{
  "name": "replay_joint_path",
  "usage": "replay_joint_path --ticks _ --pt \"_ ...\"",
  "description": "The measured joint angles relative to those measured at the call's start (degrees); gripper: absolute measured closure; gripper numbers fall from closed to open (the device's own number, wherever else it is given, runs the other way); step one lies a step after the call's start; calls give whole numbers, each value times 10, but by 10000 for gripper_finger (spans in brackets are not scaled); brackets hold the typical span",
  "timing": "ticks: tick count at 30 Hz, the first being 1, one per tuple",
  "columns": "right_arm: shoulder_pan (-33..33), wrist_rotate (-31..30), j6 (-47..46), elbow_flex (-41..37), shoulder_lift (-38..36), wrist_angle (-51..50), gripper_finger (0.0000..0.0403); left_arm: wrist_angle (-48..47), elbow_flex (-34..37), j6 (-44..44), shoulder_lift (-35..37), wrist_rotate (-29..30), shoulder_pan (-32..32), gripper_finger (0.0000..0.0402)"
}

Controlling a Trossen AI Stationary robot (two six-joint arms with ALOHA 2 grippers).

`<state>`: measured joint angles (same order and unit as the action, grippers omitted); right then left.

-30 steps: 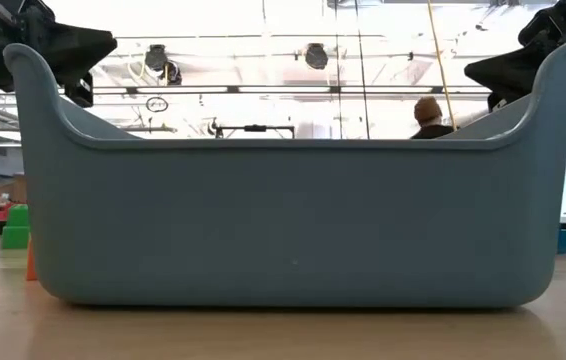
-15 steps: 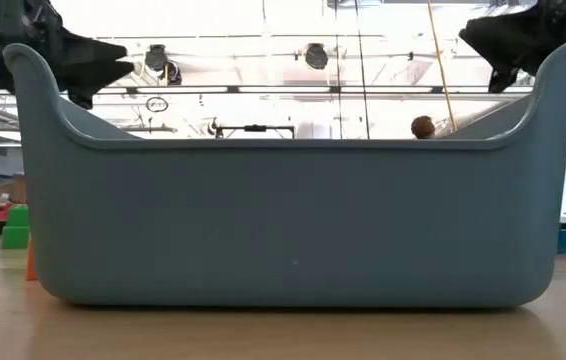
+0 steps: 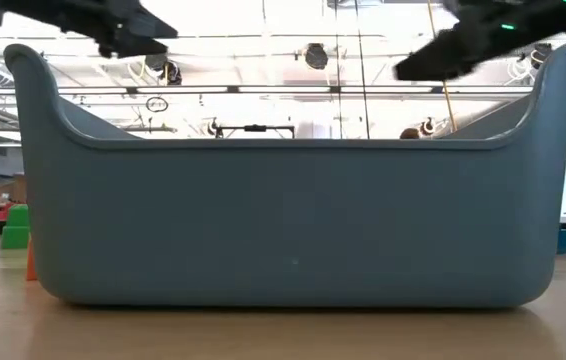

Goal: Sort & place blocks by color
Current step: Put the blue game piece into the blue bin

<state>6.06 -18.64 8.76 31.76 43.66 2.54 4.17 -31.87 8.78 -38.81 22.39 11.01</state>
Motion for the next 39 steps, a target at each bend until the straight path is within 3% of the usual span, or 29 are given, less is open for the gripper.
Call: replay_joint_path --ticks 9,17,26,35,39 --pt "92 -24 16 182 204 -247 156 -9 -87 -46 -143 15 95 46" --pt "147 -23 42 192 318 -396 156 2 -88 -32 -176 -27 129 46" --pt "168 -25 126 161 395 -360 156 -3 -88 -46 -173 -30 118 46" --pt "197 -37 160 153 393 -321 156 7 -88 -56 -173 -31 70 46" --pt "233 20 160 153 394 -298 156 27 -88 -58 -173 -31 59 46"
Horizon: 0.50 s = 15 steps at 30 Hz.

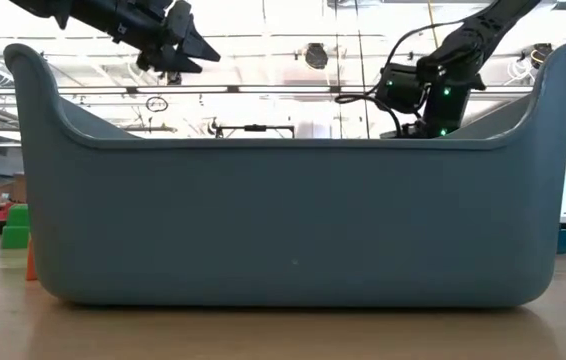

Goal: Sort & place blocks by color
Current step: Put the blue game piece into the blue bin

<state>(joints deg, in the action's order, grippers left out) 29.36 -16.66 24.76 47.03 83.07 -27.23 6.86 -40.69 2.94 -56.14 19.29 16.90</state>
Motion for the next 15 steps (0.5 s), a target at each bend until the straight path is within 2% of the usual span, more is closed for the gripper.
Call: replay_joint_path --ticks 9,15 --pt "66 94 1 0 2 -1 156 5 0 1 0 0 -5 46" --pt "83 110 -1 0 11 -4 156 3 0 -4 0 0 -9 46"
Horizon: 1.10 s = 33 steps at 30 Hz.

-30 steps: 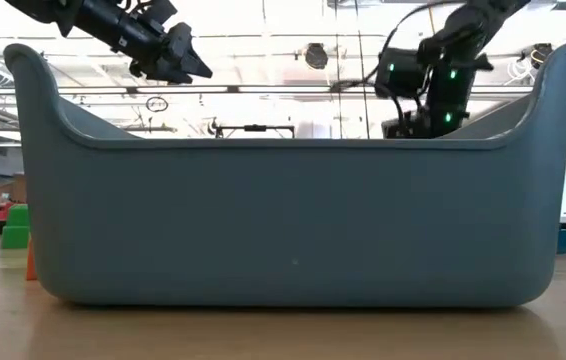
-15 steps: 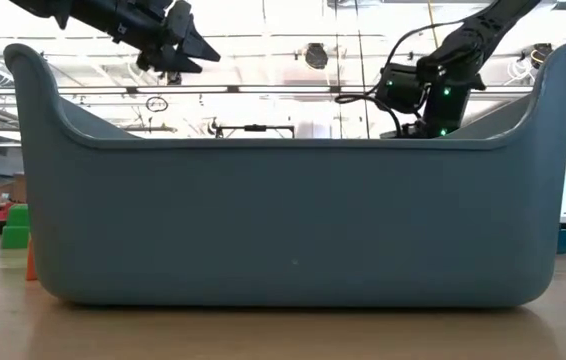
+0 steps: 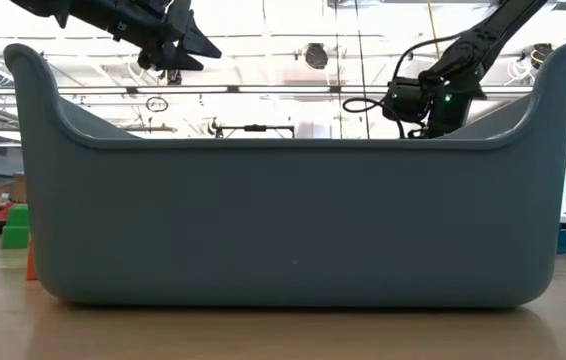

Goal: Sort & place blocks by color
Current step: Put the blue game piece into the blue bin

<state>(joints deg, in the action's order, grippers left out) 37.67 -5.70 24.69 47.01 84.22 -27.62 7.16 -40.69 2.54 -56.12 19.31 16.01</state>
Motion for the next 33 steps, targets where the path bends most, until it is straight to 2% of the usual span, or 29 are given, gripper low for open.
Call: replay_joint_path --ticks 16,19,24,33 --pt "5 13 -9 -49 21 60 160 -27 0 -30 0 1 -23 46" --pt "5 14 -12 -50 16 58 186 -32 0 -32 0 1 -23 46" --pt "5 15 -12 -50 15 44 276 -40 0 -53 0 1 -23 46" --pt "-7 10 -61 -51 -2 31 275 -47 0 -92 -3 2 -23 46"
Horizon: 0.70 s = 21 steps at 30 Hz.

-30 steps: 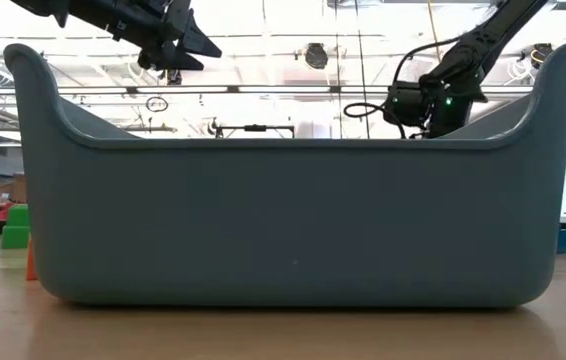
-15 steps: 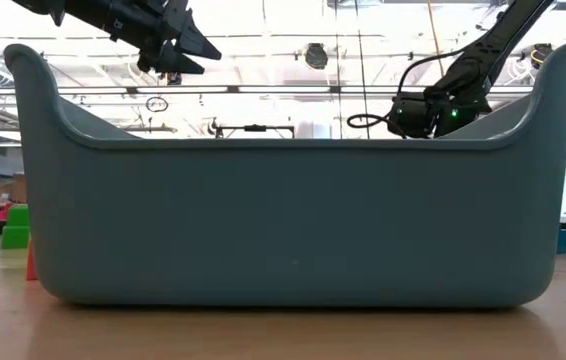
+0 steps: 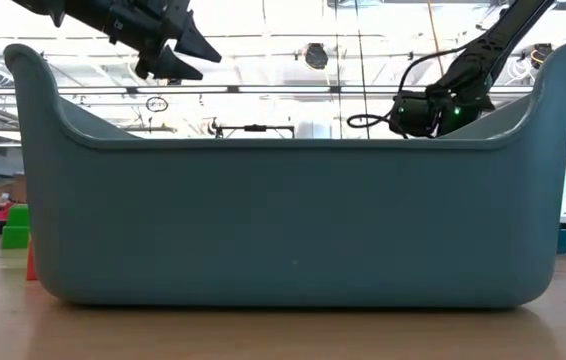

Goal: Sort & place blocks by color
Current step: Put the blue game piece into the blue bin

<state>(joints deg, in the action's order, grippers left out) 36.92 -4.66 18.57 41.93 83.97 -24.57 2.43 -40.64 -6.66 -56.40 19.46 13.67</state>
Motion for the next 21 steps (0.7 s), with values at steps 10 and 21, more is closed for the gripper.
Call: replay_joint_path --ticks 10,21 --pt "-102 2 -49 0 -148 3 275 -13 0 0 0 0 -3 46" --pt "-292 -3 -149 55 -205 37 275 22 0 -1 -2 0 -3 46"
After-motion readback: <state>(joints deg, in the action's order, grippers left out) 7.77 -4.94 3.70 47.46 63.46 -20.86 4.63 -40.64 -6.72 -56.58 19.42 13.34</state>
